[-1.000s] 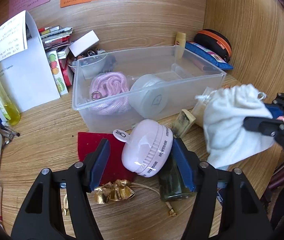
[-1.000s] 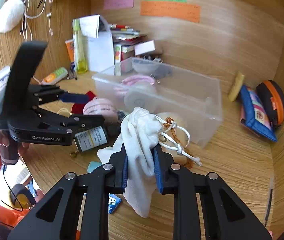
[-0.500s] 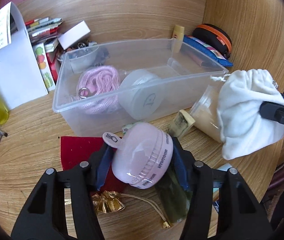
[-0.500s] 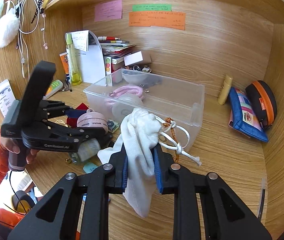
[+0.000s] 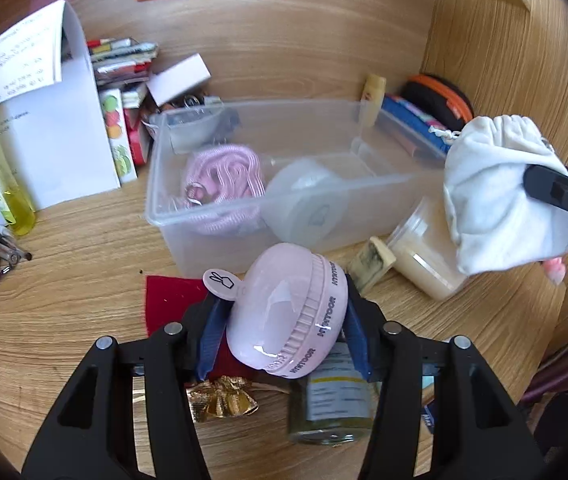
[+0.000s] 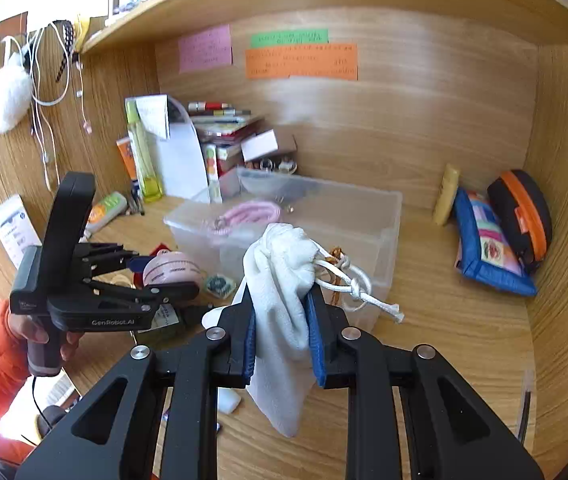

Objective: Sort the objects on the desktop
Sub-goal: 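Lift the white pouch and pink gadget and carry both over the clear bin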

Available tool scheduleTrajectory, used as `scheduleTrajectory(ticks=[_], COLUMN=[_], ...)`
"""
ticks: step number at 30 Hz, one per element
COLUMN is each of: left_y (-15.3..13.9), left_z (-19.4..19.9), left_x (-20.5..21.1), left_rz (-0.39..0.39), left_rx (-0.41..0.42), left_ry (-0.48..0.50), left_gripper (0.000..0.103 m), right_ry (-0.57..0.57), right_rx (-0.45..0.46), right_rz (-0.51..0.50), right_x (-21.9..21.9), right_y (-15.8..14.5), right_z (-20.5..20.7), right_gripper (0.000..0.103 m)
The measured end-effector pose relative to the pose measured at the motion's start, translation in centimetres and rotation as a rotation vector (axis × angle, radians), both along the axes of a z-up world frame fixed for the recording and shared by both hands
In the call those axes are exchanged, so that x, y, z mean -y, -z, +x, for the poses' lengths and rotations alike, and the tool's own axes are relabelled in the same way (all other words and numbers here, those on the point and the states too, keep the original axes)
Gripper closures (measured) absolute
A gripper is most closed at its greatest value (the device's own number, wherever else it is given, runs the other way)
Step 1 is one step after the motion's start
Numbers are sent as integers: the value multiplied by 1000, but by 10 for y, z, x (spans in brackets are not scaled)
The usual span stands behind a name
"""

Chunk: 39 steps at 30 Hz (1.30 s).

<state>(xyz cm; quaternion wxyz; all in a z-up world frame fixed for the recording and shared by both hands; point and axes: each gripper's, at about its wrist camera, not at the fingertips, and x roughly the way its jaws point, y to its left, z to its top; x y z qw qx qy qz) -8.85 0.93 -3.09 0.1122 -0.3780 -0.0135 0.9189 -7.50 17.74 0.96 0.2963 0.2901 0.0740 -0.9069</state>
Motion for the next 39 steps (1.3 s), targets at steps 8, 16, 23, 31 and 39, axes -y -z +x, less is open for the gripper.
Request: scheduleTrajectory(ticks=[8, 16, 23, 31, 39], left_y=[-31, -52, -61, -54, -37], left_z=[9, 5, -8, -39, -72], left_x=[11, 18, 20, 29, 31], left_rz=[51, 86, 101, 109, 98], left_rx=[-75, -125, -151, -120, -69], left_ry=[-15, -27, -28, -43, -39], left_gripper=[50, 50, 50, 50, 50], right_ry=[17, 16, 35, 62, 84], right_rx=[-43, -45, -9, 46, 81], right_rz=[-42, -64, -76, -82, -83], right_x=[-4, 0, 6, 11, 12], right_y=[-24, -34, -28, -15, -6], right_z=[-8, -31, -54, -84, -110], right_gripper=[84, 85, 85, 85, 85])
